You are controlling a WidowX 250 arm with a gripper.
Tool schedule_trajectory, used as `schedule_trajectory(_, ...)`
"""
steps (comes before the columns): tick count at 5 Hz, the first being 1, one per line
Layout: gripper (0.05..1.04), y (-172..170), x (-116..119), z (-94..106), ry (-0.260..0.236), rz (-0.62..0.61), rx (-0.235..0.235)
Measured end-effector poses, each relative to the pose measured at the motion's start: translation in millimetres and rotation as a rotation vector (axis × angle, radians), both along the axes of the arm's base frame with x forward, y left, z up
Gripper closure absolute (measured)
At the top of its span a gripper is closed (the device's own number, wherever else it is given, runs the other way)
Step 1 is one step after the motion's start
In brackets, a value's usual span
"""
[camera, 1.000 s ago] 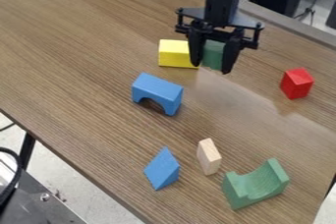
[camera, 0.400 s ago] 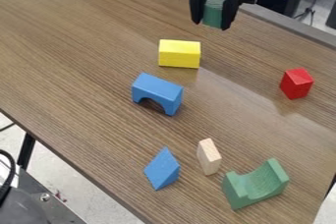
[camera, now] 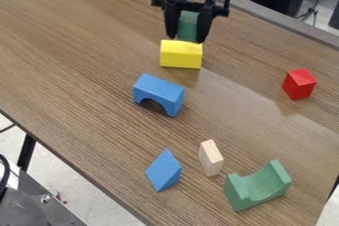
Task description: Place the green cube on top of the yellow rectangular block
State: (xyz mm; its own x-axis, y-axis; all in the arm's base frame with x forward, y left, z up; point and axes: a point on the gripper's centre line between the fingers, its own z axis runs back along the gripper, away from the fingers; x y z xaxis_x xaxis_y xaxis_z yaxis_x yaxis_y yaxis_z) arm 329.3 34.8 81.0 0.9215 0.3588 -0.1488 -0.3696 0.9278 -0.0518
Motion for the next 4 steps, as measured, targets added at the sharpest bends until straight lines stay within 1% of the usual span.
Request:
schedule_trajectory(1,0.508,1,1,0.6,0.007,0.017,-0.007)
schedule_trajectory(2,0.508,1,8,-13.1,0.027,0.035,-0.028)
schedule_trajectory(3,0.508,6,15,-17.7,0.032,0.046,-0.042)
schedule_trajectory(4,0.508,13,17,-21.6,0.057,0.060,-0.060)
